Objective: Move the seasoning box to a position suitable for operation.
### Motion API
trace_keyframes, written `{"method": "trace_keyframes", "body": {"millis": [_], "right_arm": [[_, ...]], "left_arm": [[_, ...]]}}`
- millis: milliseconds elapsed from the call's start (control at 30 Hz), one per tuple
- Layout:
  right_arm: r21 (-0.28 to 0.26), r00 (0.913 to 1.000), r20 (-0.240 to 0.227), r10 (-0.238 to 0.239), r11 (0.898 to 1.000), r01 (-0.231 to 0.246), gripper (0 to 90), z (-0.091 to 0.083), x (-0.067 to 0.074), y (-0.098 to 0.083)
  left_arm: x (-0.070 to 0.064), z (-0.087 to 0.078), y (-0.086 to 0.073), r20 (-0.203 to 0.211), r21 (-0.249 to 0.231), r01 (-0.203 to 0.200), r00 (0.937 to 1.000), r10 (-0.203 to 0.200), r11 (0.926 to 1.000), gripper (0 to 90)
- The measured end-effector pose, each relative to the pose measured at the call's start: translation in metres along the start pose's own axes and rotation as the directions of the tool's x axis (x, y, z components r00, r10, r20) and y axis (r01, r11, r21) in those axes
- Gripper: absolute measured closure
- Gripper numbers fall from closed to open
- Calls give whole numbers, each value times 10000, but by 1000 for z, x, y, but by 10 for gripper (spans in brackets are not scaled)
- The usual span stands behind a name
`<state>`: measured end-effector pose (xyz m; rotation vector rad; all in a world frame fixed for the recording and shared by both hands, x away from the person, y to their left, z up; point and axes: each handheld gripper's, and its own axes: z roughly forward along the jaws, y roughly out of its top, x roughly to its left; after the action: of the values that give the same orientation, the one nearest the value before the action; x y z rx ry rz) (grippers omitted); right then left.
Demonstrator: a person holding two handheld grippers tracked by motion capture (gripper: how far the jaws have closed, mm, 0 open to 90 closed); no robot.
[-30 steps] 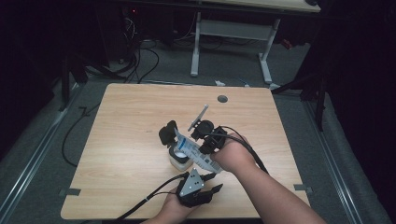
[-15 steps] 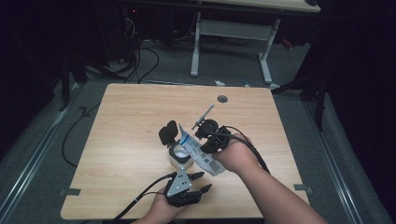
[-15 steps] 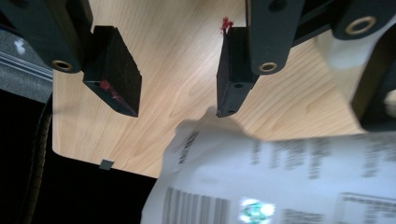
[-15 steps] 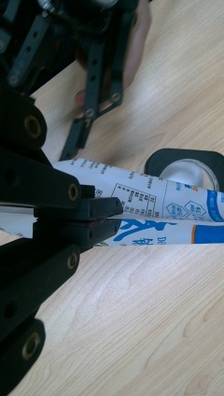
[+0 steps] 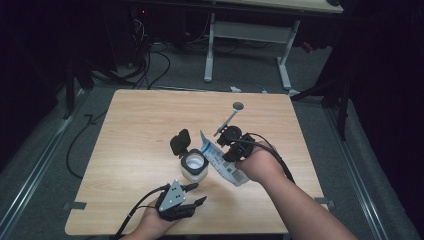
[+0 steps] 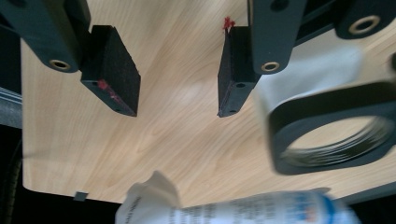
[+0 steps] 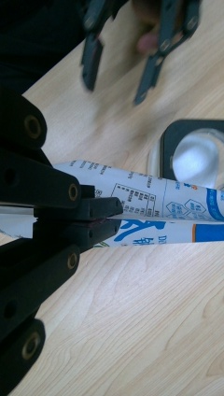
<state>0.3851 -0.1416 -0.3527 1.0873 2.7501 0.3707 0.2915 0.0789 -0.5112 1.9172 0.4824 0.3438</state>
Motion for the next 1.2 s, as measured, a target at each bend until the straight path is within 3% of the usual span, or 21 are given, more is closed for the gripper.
{"method": "trace_keyframes", "body": {"millis": [267,433,500,567,733,933,1200], "right_arm": [[63,9990,151,430,9991,-431,900,6,-15,-10],[55,9960,323,833,9965,-835,900,8,-27,-21],[151,9919,371,1214,9924,-1220,900,10,-30,-27],[64,9928,426,1116,9937,-1120,900,13,-37,-33],[134,9891,563,1361,9905,-1370,900,17,-51,-45],[-170,9808,758,1798,9837,-1790,900,21,-66,-57],[-1135,9732,619,2217,9703,-2138,900,24,-74,-71]], "left_arm": [[26,-26,-10,-506,-314,512,9973,-527,9982,492],[46,-41,-16,-967,-364,879,9911,-911,9955,491],[52,-45,-19,-1044,-358,1063,9885,-1095,9937,491],[57,-46,-23,-1108,-293,1120,9872,-1146,9933,492],[67,-50,-27,-1371,-267,1318,9814,-1342,9909,493],[72,-52,-29,-1523,-282,1464,9770,-1490,9888,493],[76,-56,-30,-1639,-368,1634,9722,-1673,9859,494]]}}
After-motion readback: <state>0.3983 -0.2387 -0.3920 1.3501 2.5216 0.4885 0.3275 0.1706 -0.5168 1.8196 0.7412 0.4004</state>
